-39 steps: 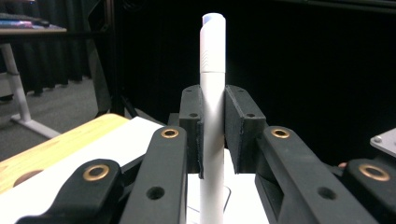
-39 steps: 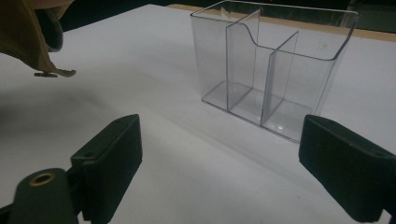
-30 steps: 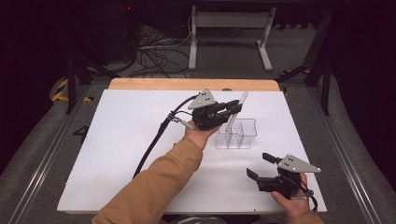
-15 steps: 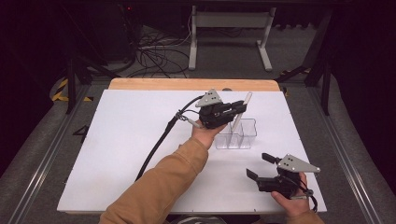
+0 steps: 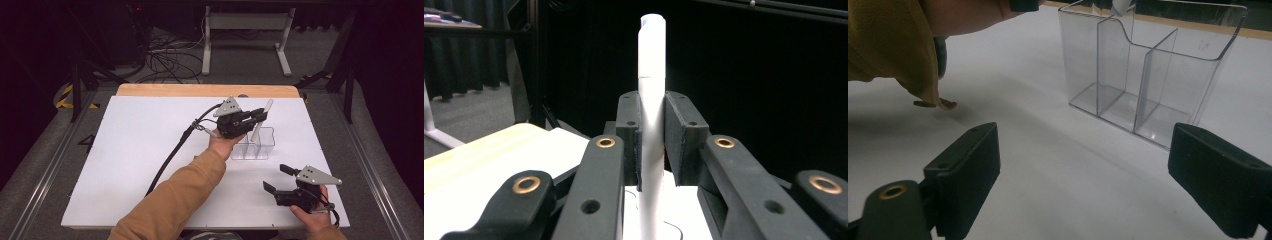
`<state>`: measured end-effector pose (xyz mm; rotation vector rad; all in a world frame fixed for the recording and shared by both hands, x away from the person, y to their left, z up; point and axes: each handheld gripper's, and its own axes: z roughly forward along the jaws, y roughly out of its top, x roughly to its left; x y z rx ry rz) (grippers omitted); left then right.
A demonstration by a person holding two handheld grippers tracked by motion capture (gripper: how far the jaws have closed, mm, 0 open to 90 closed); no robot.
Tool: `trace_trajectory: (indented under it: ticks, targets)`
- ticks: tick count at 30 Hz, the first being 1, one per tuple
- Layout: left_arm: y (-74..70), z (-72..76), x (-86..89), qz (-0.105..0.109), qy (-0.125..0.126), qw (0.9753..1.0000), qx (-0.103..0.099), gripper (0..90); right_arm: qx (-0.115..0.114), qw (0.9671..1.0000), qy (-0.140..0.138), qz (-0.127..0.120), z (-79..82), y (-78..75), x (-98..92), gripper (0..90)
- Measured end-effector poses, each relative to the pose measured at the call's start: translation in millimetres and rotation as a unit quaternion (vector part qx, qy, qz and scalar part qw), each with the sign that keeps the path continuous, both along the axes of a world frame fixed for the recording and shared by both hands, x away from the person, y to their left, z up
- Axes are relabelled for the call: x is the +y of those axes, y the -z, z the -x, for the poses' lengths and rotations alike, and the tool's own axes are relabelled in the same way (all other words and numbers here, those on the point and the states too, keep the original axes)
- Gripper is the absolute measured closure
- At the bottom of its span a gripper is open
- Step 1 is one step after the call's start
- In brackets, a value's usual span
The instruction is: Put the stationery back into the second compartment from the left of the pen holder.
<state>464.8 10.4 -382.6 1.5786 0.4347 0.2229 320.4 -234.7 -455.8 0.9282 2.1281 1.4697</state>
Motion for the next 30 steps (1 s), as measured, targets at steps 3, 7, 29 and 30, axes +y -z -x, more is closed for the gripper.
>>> trace_trajectory:
  ticks: [3, 7, 29, 30]
  targets:
    - [2.3, -0.2, -2.2, -0.004, 0.001, 1.0000, -0.001, 78.2, 0.000, 1.0000, -0.001, 0.000, -0.1, 0.2, 0.1, 14.2]
    - [3.5, -0.5, -3.2, -0.005, 0.001, 1.0000, -0.002, 78.1, -0.001, 1.0000, -0.002, 0.000, -0.2, 0.2, 0.2, 14.2]
    - [3.6, 6.7, -0.7, -0.055, -0.004, 0.9985, -0.008, 59.5, -0.001, 1.0000, -0.001, 0.000, -0.4, -0.6, 0.7, 14.1]
    - [2.4, 7.4, 0.4, -0.057, -0.004, 0.9983, -0.011, 59.5, -0.001, 1.0000, -0.001, -0.001, -0.7, -0.8, 0.7, 14.1]
